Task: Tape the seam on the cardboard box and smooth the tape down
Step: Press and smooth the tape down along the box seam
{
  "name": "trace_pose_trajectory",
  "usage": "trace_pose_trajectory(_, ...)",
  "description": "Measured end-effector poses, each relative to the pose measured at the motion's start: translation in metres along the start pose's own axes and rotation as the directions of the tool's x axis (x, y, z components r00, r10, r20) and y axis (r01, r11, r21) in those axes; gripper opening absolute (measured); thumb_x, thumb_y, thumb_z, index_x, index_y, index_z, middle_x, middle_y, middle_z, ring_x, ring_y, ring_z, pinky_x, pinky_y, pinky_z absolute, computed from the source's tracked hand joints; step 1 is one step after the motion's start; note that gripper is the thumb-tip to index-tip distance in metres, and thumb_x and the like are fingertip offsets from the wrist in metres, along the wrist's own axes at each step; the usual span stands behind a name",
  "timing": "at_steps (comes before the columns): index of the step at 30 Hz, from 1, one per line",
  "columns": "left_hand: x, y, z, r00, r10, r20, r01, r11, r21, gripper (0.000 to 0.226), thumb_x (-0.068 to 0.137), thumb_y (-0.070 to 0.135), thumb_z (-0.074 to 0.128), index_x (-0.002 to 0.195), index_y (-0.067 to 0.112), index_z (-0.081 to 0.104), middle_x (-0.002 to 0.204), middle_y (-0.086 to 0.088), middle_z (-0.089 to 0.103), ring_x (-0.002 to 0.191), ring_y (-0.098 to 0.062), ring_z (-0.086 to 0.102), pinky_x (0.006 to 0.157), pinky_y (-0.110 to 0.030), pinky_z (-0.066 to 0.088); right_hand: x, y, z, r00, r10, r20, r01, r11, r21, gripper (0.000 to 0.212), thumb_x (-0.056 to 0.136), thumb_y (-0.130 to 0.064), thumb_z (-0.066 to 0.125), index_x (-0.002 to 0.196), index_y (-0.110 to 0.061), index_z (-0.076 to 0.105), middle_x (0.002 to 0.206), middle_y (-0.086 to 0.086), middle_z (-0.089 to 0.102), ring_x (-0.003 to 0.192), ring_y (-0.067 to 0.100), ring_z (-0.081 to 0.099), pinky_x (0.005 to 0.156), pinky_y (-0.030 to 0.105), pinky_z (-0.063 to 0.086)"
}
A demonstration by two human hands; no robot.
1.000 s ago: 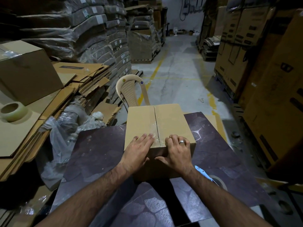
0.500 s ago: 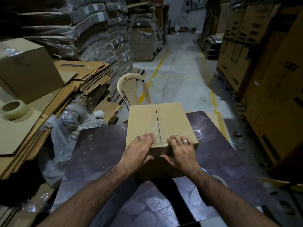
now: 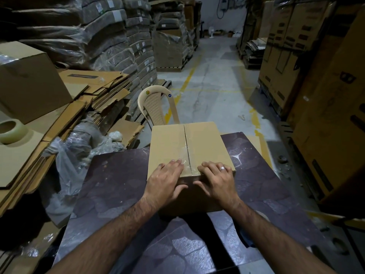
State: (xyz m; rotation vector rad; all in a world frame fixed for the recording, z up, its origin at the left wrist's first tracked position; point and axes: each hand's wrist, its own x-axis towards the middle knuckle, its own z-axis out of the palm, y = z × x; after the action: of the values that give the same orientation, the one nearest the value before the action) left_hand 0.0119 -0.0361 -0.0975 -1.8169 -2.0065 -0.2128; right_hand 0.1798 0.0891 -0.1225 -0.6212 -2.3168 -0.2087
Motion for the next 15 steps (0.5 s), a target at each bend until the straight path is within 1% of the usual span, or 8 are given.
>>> trace_pose_trajectory(1, -0.0001, -0.0001, 0.0011, 1.000, 0.000, -0.004, 0.000, 1.000, 0.006, 0.069, 0.073, 0.054, 0.071, 0.126, 0.011, 0.059, 0.131, -0.008, 0.062, 0.119, -0.024, 0.060, 0.095, -0.042, 0.052, -0.0033, 0.0006, 0.0008, 1.000, -0.012, -0.002, 0.011, 1.000, -0.014, 0.052, 0.069, -0.055, 0.072, 0.108, -0.023, 0.059, 0.110, -0.002, 0.067, 0.095, 0.019, 0.061, 0.083, 0.034, 0.034)
trace_pose_trajectory(3, 0.0004, 0.0003, 0.0017, 1.000, 0.003, 0.000, -0.003, 1.000, 0.023, 0.074, 0.070, 0.055, 0.074, 0.126, 0.011, 0.058, 0.131, -0.008, 0.062, 0.119, -0.024, 0.060, 0.095, -0.043, 0.052, -0.0027, 0.0018, 0.0009, 1.000, -0.019, 0.019, 0.019, 0.999, -0.039, 0.061, 0.061, -0.057, 0.077, 0.109, -0.023, 0.057, 0.110, -0.002, 0.066, 0.094, 0.019, 0.060, 0.083, 0.034, 0.033)
trace_pose_trajectory(5, 0.0004, 0.0013, 0.0009, 1.000, 0.000, 0.013, 0.000, 0.999, 0.036, 0.080, 0.063, 0.057, 0.078, 0.125, 0.011, 0.058, 0.130, -0.008, 0.062, 0.118, -0.025, 0.060, 0.094, -0.043, 0.052, 0.0004, 0.0007, 0.0015, 0.999, -0.003, 0.040, 0.005, 0.999, -0.050, 0.057, 0.067, -0.063, 0.070, 0.106, -0.023, 0.059, 0.107, -0.002, 0.066, 0.091, 0.019, 0.058, 0.080, 0.036, 0.033)
trace_pose_trajectory(7, 0.0004, 0.0020, 0.0000, 1.000, -0.016, 0.013, 0.016, 0.999, 0.040, 0.080, 0.063, 0.057, 0.077, 0.125, 0.011, 0.058, 0.131, -0.008, 0.062, 0.119, -0.024, 0.060, 0.094, -0.044, 0.052, 0.0011, -0.0007, 0.0019, 0.999, 0.016, 0.045, -0.014, 0.999, -0.048, 0.055, 0.073, -0.066, 0.063, 0.106, -0.022, 0.061, 0.107, -0.001, 0.066, 0.091, 0.019, 0.058, 0.079, 0.037, 0.034)
trace_pose_trajectory(11, -0.0007, 0.0020, 0.0016, 1.000, -0.004, -0.008, 0.004, 1.000, 0.027, 0.075, 0.066, 0.053, 0.077, 0.126, 0.012, 0.058, 0.131, -0.007, 0.062, 0.119, -0.024, 0.060, 0.095, -0.043, 0.052, -0.0018, 0.0001, 0.0016, 1.000, -0.013, 0.001, 0.013, 0.997, -0.072, 0.060, 0.064, -0.062, 0.071, 0.105, -0.021, 0.056, 0.105, 0.000, 0.066, 0.089, 0.022, 0.061, 0.079, 0.037, 0.032)
trace_pose_trajectory(15, 0.0006, 0.0020, 0.0003, 1.000, -0.016, -0.012, 0.017, 0.999, 0.035, 0.078, 0.060, 0.054, 0.080, 0.124, 0.012, 0.060, 0.130, -0.007, 0.063, 0.118, -0.023, 0.061, 0.094, -0.043, 0.053, 0.0026, -0.0075, 0.0057, 0.998, 0.054, 0.014, -0.052, 0.995, -0.090, 0.066, 0.059, -0.071, 0.070, 0.098, -0.019, 0.057, 0.098, 0.000, 0.064, 0.087, 0.021, 0.052, 0.077, 0.037, 0.031)
